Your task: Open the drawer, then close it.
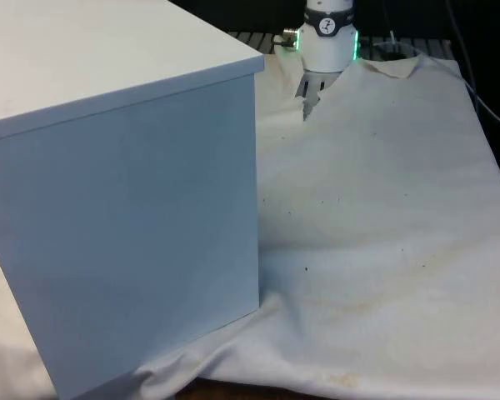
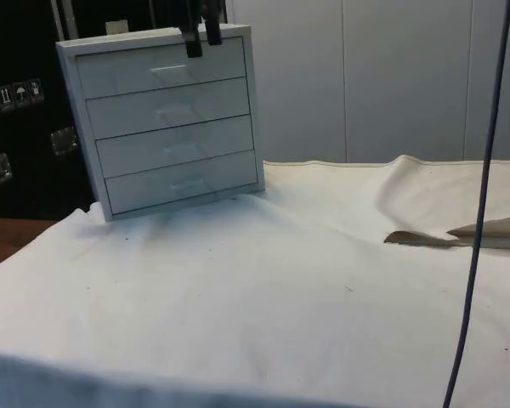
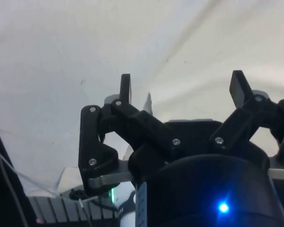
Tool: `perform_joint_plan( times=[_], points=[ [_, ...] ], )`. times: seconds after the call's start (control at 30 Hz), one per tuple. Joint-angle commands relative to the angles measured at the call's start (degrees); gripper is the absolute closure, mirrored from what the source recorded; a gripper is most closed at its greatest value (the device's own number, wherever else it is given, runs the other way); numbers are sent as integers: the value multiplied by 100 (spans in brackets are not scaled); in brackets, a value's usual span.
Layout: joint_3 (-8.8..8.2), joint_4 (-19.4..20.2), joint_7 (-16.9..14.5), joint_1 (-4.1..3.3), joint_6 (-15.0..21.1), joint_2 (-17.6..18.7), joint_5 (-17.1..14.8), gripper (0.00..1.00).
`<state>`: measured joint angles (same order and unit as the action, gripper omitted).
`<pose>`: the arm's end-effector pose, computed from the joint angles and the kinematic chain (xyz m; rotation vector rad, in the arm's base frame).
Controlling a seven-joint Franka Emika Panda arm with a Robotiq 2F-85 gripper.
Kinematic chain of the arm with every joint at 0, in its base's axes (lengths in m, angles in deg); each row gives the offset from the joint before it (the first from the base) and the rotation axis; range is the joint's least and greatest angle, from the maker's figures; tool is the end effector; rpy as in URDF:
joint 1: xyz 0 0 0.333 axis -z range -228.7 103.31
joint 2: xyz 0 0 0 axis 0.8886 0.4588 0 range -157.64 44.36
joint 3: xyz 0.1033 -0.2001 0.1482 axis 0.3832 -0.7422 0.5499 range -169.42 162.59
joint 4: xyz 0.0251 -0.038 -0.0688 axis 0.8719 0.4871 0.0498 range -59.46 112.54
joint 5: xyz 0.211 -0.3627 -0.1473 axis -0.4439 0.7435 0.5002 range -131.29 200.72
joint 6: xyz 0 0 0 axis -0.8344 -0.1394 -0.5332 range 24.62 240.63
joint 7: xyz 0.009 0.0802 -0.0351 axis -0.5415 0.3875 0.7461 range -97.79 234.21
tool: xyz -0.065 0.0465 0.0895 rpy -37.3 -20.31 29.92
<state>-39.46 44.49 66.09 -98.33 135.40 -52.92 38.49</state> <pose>0.6197 -0.0069 0.3971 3.0407 0.0812 -0.0355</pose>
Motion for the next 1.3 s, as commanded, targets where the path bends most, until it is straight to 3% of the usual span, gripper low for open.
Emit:
perform_joint_plan(
  times=[0.0, 0.3, 0.33, 0.4, 0.6, 0.63, 0.77, 1.27],
  points=[
    [-6, -17, -23, 0, 46, 40, -11, 0],
    [-29, 92, -126, -6, 521, 74, -11, 0],
    [-29, 29, -126, 6, 413, 138, -40, 0],
    [-34, 195, -132, 0, 619, -17, 46, 0],
    [-69, 487, -166, 11, 768, -292, 172, 0],
    [-63, 413, -160, 6, 653, -223, 115, 0],
    [-92, 630, -235, 23, 871, -418, 212, 0],
    [-229, 905, -922, 23, 1381, -413, 178, 0]
  ],
)
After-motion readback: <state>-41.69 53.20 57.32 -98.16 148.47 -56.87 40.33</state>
